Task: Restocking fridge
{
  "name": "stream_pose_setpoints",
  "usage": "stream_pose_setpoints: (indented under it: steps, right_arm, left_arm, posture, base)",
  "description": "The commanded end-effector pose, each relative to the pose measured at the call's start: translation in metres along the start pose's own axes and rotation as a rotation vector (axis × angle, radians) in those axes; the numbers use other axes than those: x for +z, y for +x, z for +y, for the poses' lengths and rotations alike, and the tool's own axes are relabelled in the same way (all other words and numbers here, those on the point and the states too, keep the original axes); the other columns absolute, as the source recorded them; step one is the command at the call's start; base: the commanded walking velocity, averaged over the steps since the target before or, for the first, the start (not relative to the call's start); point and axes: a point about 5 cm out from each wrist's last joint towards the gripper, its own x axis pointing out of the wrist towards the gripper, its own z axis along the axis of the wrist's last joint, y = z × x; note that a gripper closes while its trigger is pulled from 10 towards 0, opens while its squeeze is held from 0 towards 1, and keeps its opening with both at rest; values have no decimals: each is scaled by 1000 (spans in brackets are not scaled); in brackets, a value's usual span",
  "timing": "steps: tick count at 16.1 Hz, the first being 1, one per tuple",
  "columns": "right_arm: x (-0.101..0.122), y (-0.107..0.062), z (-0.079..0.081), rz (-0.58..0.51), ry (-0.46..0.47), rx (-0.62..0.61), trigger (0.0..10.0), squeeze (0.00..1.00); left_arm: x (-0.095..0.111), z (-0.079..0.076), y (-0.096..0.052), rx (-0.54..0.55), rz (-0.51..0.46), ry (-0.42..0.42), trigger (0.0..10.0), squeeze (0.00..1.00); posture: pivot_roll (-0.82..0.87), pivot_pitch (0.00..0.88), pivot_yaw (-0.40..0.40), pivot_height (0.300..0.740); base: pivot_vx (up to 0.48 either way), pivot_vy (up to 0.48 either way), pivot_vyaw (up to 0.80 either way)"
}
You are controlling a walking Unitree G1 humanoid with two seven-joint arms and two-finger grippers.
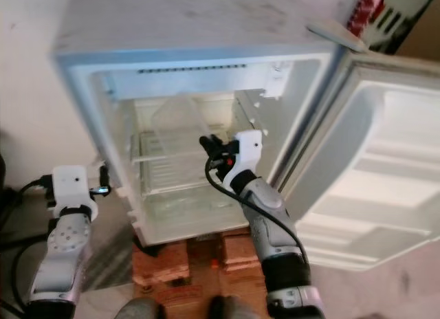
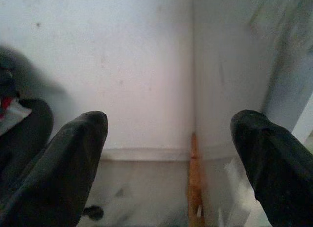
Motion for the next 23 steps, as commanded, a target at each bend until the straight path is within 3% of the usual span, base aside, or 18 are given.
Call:
stream_pose_setpoints:
  steps: [1,8,9,10,13,15,17,19,23]
  right_arm:
    - [2,0,-4,-2,-1,-20,10000,0]
    - [-5,6,-11,72,7,-16,10000,0]
    - [-8,9,-8,99,-9,20,10000,0]
    - [-13,15,-1,140,-19,76,10000,0]
    - [-21,24,8,213,-20,146,10000,0]
    - [-25,39,17,255,15,180,10000,0]
    - [-25,53,28,248,58,181,10000,0]
    - [-23,62,35,237,94,165,10000,0]
    - [-22,80,55,223,297,86,10000,0]
  left_arm:
    - [2,-1,-1,-3,-1,1,10000,0]
    - [-9,4,-15,-48,46,78,10000,0]
    - [-11,6,-21,-62,49,53,10000,0]
    - [-12,7,-31,-106,51,-25,10000,0]
    - [-18,9,-50,-135,86,-18,10000,0]
    - [-19,16,-75,-110,124,-15,10000,0]
    - [-20,18,-86,-96,139,-11,10000,0]
    - [-19,19,-94,-93,145,-15,10000,0]
    - [-19,19,-106,-84,176,-24,10000,0]
  posture:
    - [158,101,-84,740]
    - [180,114,-88,740]
    - [194,124,-87,740]
    - [205,137,-89,740]
    - [220,152,-96,740]
    - [270,186,-113,740]
    - [298,210,-130,740]
    - [321,234,-146,740]
    - [342,255,-165,740]
  base:
    - [0,0,0]
    - [0,0,0]
    - [0,0,0]
    - [0,0,0]
    - [0,0,0]
    - [0,0,0]
    - [0,0,0]
    - [0,0,0]
    - [0,0,0]
